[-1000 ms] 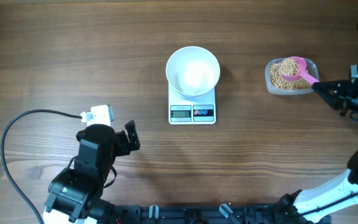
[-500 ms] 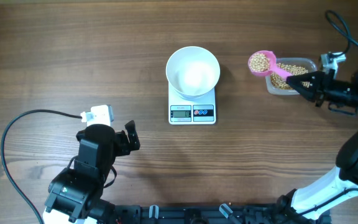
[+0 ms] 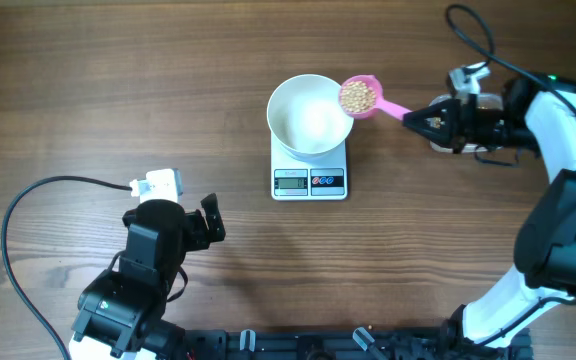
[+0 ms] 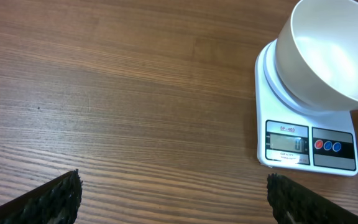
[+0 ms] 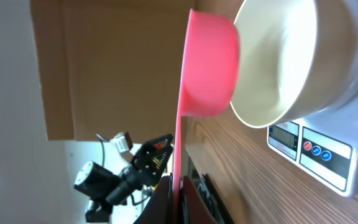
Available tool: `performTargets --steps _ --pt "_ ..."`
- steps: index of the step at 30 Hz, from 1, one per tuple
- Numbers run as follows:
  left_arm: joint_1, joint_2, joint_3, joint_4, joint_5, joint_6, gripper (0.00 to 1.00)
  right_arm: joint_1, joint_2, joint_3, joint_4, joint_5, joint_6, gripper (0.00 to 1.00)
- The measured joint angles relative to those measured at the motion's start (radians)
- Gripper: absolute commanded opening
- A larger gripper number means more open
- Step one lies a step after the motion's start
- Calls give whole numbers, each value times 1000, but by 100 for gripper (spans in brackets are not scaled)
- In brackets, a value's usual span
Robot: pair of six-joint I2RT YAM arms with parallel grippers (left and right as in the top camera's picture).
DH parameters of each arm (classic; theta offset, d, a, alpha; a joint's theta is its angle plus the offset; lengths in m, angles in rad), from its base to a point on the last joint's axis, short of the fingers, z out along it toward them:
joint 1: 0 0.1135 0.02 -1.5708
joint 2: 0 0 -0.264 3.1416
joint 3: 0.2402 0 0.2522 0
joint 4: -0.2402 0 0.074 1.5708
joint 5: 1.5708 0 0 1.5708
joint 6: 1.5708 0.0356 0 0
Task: Scoop item into bowl and weigh 150g on scale
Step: 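Carry the filled scoop left over the white bowl with the right gripper, then tip the scoop to pour soybeans into the white bowl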
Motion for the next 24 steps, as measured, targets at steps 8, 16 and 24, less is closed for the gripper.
performTargets --steps 8,16,24 --pt "0 0 0 0 0 0 100 142 -61 53 327 212 406 5" --pt "0 0 0 0 0 0 100 307 -115 58 432 504 505 4" --pt "0 0 0 0 0 0 100 341 -179 58 506 702 453 4"
